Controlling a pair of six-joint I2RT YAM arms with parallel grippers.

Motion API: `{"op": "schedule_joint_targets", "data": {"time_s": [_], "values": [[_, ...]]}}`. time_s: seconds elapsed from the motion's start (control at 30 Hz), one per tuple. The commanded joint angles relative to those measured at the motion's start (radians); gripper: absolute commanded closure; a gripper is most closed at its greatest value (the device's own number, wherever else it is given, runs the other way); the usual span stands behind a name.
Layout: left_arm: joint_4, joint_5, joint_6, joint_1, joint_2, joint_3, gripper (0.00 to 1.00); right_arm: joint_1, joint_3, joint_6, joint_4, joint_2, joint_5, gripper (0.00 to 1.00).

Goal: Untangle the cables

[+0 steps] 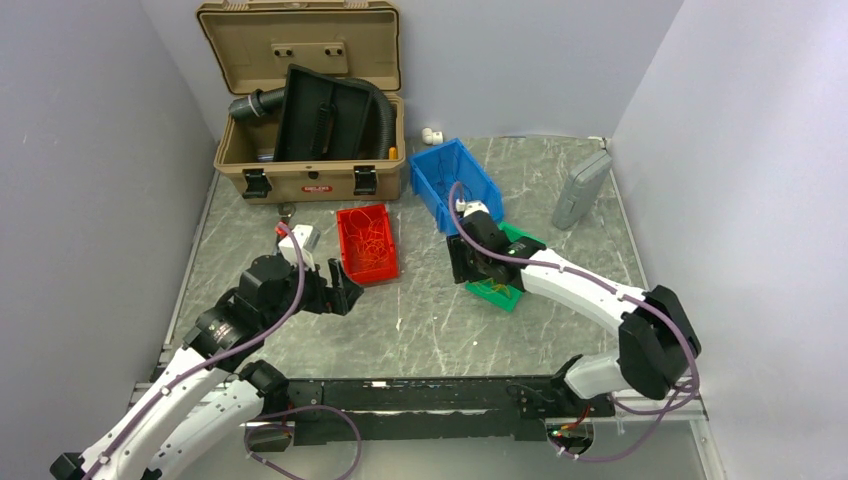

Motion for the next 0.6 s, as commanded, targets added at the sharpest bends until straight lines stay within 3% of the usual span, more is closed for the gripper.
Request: {"op": "schedule_joint_targets", "data": {"time_s": [0.0,0.2,0.43,0.57], "values": [[0.032,0.000,-0.002,0.004,0.007,0.001,0.01,0.036,0.050,-0.021,-0.058,0.051,0.137,0.50],[0.012,0.000,0.012,0.004,0.015,0.022,0.01,0.048,0.037,-0.019,-0.049,0.096,0.199,0.51],[0.003,0.000,0.014,0.004,0.015,0.031,0.01,0.048,0.016,-0.024,-0.022,0.109,0.172,0.67],[-0.005,0.000,0.014,0.004,0.019,0.037,0.01,0.049,0.001,-0.030,-0.009,0.102,0.148,0.68]]}}
